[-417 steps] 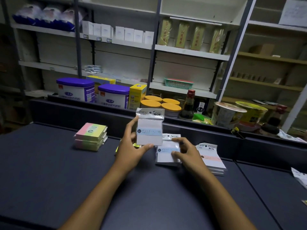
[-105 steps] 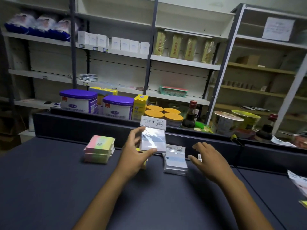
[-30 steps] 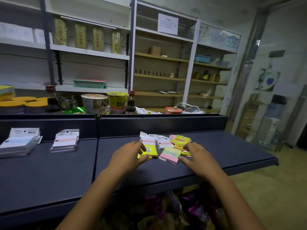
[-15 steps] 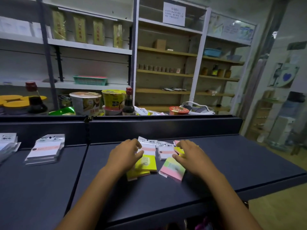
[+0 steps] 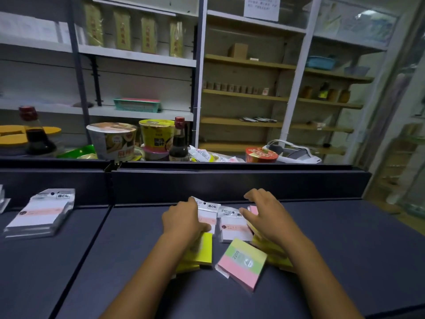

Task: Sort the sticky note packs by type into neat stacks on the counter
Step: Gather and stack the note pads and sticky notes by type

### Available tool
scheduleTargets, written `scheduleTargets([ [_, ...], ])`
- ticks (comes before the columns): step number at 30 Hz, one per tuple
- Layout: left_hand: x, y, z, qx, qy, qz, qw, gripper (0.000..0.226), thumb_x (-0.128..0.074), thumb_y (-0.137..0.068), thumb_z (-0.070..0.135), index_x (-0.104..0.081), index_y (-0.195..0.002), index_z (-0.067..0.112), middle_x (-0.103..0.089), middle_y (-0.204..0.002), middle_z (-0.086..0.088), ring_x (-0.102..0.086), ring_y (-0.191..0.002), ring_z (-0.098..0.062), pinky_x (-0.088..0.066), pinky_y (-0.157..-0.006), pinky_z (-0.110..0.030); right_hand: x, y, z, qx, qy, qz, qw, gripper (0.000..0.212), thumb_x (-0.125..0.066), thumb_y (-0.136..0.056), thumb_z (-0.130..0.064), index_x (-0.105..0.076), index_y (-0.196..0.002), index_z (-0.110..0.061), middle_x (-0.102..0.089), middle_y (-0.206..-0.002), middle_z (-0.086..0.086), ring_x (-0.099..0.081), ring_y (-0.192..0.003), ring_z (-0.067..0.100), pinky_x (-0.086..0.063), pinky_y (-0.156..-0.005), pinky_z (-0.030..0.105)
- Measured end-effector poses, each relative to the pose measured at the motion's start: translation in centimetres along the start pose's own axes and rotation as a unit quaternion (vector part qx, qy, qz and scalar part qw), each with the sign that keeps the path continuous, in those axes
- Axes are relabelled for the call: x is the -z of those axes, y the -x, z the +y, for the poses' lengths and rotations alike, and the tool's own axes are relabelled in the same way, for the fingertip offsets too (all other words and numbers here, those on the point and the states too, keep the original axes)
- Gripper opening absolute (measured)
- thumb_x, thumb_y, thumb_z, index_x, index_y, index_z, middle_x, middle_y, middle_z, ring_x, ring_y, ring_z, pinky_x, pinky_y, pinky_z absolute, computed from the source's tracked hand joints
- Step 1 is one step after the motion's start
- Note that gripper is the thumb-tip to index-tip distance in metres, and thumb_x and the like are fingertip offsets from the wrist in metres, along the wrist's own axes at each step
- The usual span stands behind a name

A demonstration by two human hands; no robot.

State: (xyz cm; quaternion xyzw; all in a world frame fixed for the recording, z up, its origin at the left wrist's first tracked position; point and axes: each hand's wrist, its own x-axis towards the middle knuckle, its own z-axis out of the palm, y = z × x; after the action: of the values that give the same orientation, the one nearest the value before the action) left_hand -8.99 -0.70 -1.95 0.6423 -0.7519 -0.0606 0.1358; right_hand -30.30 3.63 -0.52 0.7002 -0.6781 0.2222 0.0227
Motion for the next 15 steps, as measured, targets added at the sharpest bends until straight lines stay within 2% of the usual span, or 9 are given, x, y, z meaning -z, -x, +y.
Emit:
scheduleTargets([
  [6, 0.0, -0.5, 0.2, 0.055, 0.088, -0.014, 0.995, 0.069, -0.084, -0.067, 0.047, -0.047, -0.114, 0.014, -0.058, -0.120, -0.009, -0.059, -0.111, -0.033, -0.053, -0.085, -0.040, -0.1, -2.6, 1.5, 0.037, -0.026, -0.007, 0.999, 0.036, -0.056, -0.097, -0.042, -0.051, -0.127, -0.023, -0.054, -0.124, -0.006, -0.049, -0.119, 0.014, -0.045, -0.099, 0.036],
  [9, 0.1, -0.9, -0.3, 0.073, 0.154, -0.015, 0.985, 0.067, -0.088, -0.065, 0.038, -0.054, -0.115, 0.011, -0.057, -0.119, -0.009, -0.060, -0.109, -0.030, -0.053, -0.088, -0.040, -0.2, -3.5, 2.0, 0.042, -0.042, 0.002, 0.998, 0.037, -0.057, -0.097, -0.042, -0.052, -0.128, -0.023, -0.054, -0.124, -0.006, -0.050, -0.118, 0.014, -0.047, -0.098, 0.037],
  [13, 0.4, -1.4, -1.6, 0.056, 0.258, 0.005, 0.965, 0.022, -0.085, -0.071, 0.017, -0.074, -0.090, 0.015, -0.075, -0.090, -0.001, -0.068, -0.072, -0.004, -0.055, -0.062, -0.023, -0.7, -4.1, 2.2, 0.045, -0.069, 0.009, 0.997, 0.034, -0.058, -0.096, -0.042, -0.052, -0.126, -0.025, -0.055, -0.120, -0.008, -0.051, -0.115, 0.011, -0.048, -0.093, 0.033],
  [15, 0.4, -1.5, -2.3, 0.056, 0.288, 0.038, 0.955, 0.019, -0.082, -0.076, 0.016, -0.073, -0.093, 0.017, -0.073, -0.087, 0.003, -0.066, -0.077, -0.007, -0.051, -0.063, -0.023, -1.1, -4.2, 2.1, 0.048, -0.091, 0.003, 0.995, 0.033, -0.059, -0.096, -0.041, -0.053, -0.124, -0.026, -0.055, -0.117, -0.009, -0.052, -0.113, 0.009, -0.048, -0.092, 0.030],
])
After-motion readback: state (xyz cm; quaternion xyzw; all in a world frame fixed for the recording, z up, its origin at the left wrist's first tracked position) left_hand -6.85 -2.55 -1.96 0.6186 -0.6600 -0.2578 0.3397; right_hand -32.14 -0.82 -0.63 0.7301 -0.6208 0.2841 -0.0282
